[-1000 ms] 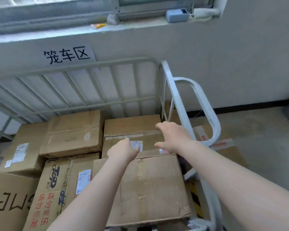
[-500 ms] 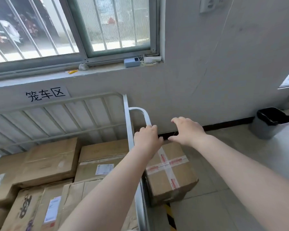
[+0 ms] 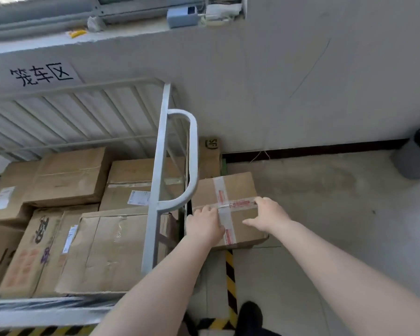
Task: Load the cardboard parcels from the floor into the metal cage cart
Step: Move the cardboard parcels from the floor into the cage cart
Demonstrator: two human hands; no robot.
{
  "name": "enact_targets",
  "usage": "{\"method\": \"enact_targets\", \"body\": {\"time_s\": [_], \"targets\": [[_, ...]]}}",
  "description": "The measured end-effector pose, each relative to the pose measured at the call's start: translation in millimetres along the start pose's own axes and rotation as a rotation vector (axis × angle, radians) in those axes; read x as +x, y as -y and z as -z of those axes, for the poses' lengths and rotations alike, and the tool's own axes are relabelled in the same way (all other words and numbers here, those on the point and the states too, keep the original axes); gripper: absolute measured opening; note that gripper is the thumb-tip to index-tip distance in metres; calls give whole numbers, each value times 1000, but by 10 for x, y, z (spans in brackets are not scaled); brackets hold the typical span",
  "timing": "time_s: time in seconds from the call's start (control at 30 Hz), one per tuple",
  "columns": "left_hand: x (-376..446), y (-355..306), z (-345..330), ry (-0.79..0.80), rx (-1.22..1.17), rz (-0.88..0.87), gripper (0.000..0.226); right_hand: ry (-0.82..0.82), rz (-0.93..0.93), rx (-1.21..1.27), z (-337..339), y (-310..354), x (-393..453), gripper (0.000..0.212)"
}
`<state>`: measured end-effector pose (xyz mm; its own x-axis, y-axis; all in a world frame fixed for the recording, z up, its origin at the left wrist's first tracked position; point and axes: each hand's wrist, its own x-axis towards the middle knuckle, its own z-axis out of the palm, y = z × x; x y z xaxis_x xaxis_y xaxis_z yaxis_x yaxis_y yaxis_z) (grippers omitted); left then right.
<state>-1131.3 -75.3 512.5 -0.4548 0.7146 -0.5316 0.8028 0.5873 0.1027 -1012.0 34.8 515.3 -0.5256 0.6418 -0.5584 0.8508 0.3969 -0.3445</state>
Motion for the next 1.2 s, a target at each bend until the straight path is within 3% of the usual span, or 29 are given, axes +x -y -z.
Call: {"method": "enact_targets", "body": {"time_s": [0.1,0.2,0.43,0.6,0.87,1.2], "targets": [[369,18,-314,36,-41,38,47,25,-55,62,-274,-151,390,66],[840,65,-671,57,-188,193,52,25,-132,119,-641,-303,893,76],[1707,393,-1385,-128,-367,616,54,-83,-290,181,-1282,-601,1861,109],[1956,464,-1660,-135,-763,737,66,-89,-344,358,-1534,-707,2080,119],[1797,78,-1392,-258,-772,669,75,-266,-423,420,-1157,-847,1860,104],[541,-876,-493,-251,-716,451,82,-529,-511,401,89,-989,292,99]]}}
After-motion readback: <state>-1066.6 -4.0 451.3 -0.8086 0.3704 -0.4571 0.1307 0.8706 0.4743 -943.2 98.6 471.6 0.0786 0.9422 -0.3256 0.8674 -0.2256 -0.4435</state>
